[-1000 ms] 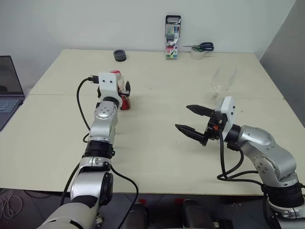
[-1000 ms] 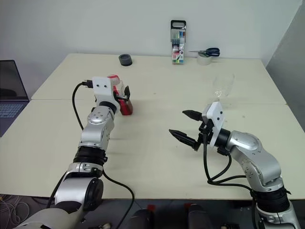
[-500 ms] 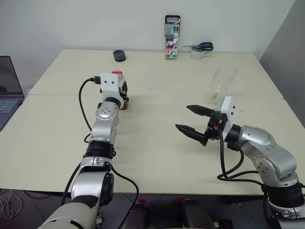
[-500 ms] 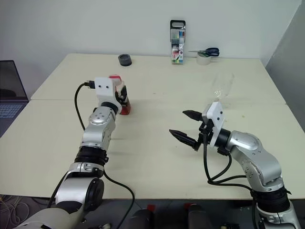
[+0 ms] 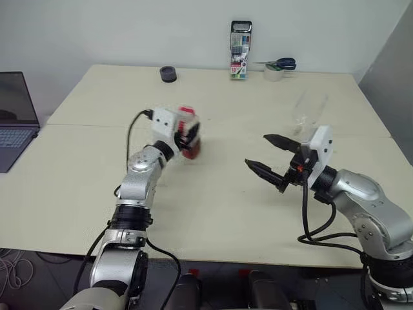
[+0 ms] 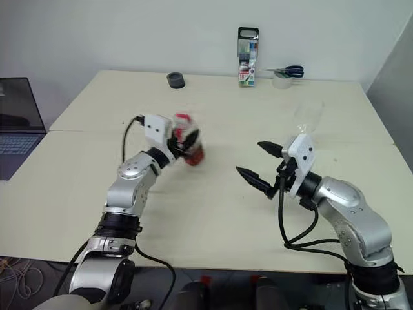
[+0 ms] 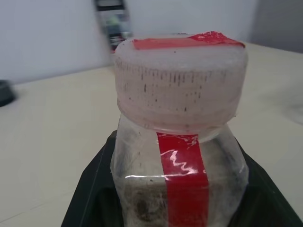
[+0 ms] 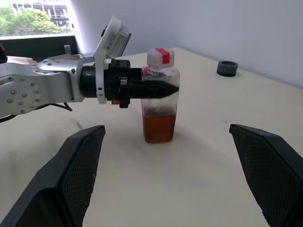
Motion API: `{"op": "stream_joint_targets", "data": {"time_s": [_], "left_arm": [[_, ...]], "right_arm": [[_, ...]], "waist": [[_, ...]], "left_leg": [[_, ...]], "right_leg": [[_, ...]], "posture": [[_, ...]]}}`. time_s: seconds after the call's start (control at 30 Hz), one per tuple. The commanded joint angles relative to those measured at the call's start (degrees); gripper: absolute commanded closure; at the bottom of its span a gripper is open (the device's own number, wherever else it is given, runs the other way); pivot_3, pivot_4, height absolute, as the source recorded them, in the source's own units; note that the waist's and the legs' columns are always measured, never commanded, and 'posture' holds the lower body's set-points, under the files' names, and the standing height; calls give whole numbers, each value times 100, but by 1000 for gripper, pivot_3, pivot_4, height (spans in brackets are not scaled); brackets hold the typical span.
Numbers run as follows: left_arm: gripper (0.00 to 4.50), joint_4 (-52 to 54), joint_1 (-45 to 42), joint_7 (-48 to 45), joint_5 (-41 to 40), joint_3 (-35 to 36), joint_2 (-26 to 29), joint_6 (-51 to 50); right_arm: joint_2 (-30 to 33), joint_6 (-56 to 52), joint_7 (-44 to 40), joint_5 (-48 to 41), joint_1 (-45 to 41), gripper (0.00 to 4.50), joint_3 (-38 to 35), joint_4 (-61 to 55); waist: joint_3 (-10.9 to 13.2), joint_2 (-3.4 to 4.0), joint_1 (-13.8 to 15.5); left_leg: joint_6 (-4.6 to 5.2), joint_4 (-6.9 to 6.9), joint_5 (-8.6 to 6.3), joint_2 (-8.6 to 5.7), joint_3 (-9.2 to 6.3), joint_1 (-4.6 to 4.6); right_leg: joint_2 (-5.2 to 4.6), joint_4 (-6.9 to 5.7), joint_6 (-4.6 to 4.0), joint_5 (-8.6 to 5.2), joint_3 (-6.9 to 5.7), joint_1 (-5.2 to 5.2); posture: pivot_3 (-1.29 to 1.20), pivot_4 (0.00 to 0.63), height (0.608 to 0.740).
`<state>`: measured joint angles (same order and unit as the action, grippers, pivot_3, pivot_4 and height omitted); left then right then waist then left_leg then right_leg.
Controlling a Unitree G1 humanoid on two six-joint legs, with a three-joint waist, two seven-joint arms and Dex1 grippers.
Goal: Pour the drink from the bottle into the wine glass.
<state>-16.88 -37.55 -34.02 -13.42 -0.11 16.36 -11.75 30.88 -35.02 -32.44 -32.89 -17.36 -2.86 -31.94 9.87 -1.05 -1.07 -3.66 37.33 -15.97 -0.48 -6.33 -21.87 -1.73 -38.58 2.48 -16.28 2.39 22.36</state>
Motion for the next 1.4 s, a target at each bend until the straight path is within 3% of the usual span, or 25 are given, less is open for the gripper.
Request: {"op": "stream_joint_targets", "data": {"time_s": [0.03, 0.17, 0.37, 0.73, 0.83, 1.03, 1.17, 1.3, 1.4], "left_arm": [[2634, 472, -305, -1120, -485, -265, 61, -175], [2635, 448, -586, -2320, -616, -683, 218, -217], [2641, 295, -762, -3208, -636, -906, 251, -174], [2641, 220, -730, -3519, -490, -927, 227, -44], [2641, 232, -694, -3535, -461, -916, 234, -25], [2646, 246, -628, -3552, -424, -913, 261, 12], [2649, 208, -628, -3619, -417, -931, 281, 14], [2651, 210, -632, -3813, -424, -990, 313, 45], [2652, 192, -654, -3881, -453, -948, 337, 56]], "right_arm": [[33, -397, 400, -256, -177, 0, -304, -463], [-128, -1102, 1039, -468, -597, 0, -249, -675], [-375, -1310, 1382, -265, -920, 0, 236, -677], [-623, -1176, 1374, 186, -1096, 0, 694, -402], [-695, -1129, 1343, 263, -1116, 641, 720, -343], [-740, -976, 1103, 296, -1163, 2630, 750, -242], [-309, -566, -23, 216, -1355, 2624, 952, 73], [487, 29, -1783, 348, -2037, 2624, 1190, 1253], [669, 120, -2379, 276, -2502, 2624, 1092, 2042]], "waist": [[0, 0, -27], [3, 3, -98], [3, 6, -125], [4, 7, -106], [4, 7, -106], [4, 7, -106], [4, 7, -107], [5, 8, -118], [6, 8, -133]], "left_leg": [[0, -1, 0, 1, -1, 0], [5, -4, -3, 10, -1, 5], [23, -14, -12, 15, -1, 10], [24, -11, -13, 12, 0, 3], [24, -11, -13, 13, 1, 2], [24, -10, -13, 12, 2, 0], [24, -10, -13, 12, 3, 0], [26, -4, -13, 11, 8, 1], [26, -5, -13, 14, 6, 2]], "right_leg": [[2, 1, 0, 0, -1, 0], [13, -4, 0, 0, 1, 2], [21, -4, -3, -2, 4, 4], [17, -6, -3, -2, 7, 13], [18, -9, -3, -2, 7, 16], [17, -15, -3, -2, 8, 21], [17, -16, -3, -2, 8, 21], [18, -16, -3, -2, 9, 21], [21, -17, -3, -2, 8, 21]], "posture": [[0, 150, 740], [0, 150, 740], [0, 150, 740], [0, 150, 740], [0, 150, 740], [0, 150, 740], [0, 150, 740], [0, 150, 740], [0, 150, 740]]}}
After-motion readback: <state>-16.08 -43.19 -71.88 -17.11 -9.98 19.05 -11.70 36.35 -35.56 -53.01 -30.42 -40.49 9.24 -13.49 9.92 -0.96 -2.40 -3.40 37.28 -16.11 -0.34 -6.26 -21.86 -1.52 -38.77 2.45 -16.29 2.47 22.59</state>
